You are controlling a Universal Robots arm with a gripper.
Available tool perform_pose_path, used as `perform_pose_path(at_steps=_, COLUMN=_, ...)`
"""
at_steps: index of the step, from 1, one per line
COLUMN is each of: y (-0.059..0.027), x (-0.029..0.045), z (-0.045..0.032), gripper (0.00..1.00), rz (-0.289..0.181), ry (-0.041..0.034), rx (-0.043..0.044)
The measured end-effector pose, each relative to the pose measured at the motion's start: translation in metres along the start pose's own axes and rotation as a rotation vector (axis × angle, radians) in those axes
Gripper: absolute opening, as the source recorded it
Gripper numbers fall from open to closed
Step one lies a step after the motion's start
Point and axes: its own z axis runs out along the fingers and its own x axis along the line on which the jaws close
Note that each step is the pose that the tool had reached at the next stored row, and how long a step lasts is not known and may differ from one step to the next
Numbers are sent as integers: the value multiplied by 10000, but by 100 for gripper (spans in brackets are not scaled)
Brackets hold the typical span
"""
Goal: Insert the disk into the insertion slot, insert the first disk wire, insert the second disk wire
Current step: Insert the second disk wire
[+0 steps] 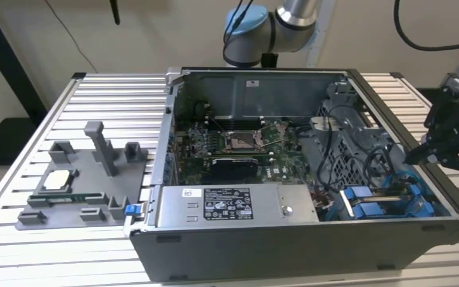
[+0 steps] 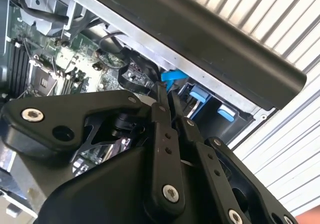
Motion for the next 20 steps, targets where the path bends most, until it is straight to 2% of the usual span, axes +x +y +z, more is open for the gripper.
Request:
perform_pose_path(at_steps=8, y=131, x=-10, z=-52, gripper=0, rz=21, ry=4, rx=-69)
perform_pose_path(at_steps=20, y=415, x=12, z=-29, gripper=0, rz=36, ry=4, rx=-118)
